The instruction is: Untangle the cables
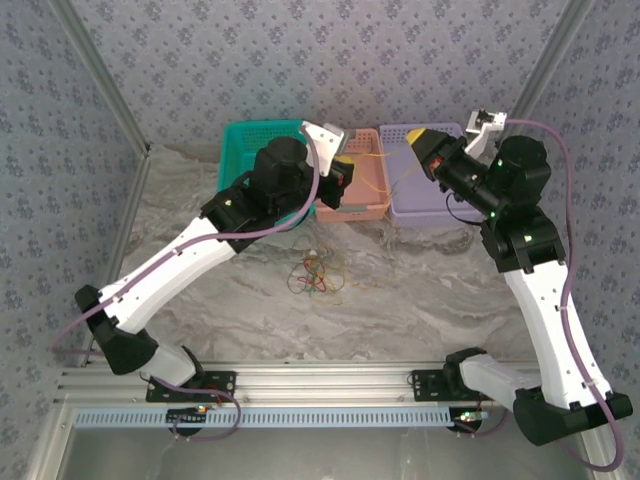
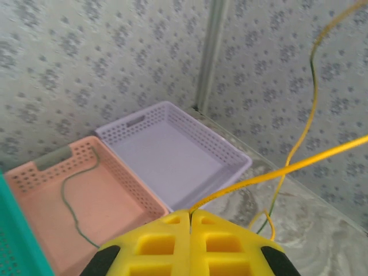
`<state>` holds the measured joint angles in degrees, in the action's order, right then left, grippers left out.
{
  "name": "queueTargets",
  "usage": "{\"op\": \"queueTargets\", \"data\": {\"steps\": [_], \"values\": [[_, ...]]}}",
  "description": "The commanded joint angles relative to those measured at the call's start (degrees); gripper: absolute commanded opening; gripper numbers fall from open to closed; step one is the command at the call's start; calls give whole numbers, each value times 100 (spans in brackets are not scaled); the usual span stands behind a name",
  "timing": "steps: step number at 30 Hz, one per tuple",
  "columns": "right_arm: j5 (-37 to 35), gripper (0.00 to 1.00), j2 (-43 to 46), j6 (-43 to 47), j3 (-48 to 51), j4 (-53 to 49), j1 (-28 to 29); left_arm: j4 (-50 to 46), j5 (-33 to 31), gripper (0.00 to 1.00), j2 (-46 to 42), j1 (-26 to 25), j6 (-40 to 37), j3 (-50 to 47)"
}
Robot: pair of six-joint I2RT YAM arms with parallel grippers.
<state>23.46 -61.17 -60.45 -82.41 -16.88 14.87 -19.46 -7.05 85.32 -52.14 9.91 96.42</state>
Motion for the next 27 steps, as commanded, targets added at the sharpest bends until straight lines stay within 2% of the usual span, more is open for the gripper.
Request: {"op": "queueTargets", "data": {"steps": [1,7,11,15,16,19,20,21,24,27], "values": [[153,0,184,147,44,-225,9,160,-903,0,-170,-8,-363,289],[-139,0,578,-104,893,-86,454,1272,-1278,0,-169,-16,-941,333],[-290,0,826,-179,1317,-49,550,1683,-1611,0,-164,-68,-1283,470],[-43,0,865,-209,1554,165,628,1666,-1357,0,-188,-75,-1227,540],[70,6,871,-162,1577,280,656,1670,-1219,0,-205,-78,-1175,514],[280,40,1002,189,1613,316,693,1676,-798,0,-240,-69,-1013,461],[275,45,1075,381,1597,189,692,1657,-691,0,-237,-73,-976,471],[224,49,1192,639,1596,43,694,1640,-615,0,-247,-77,-923,485],[-120,51,1643,1508,1929,-259,750,1470,-539,0,-212,-70,-798,668],[-135,52,1983,2072,2884,434,859,1114,-446,0,-105,-76,-708,1059]]}}
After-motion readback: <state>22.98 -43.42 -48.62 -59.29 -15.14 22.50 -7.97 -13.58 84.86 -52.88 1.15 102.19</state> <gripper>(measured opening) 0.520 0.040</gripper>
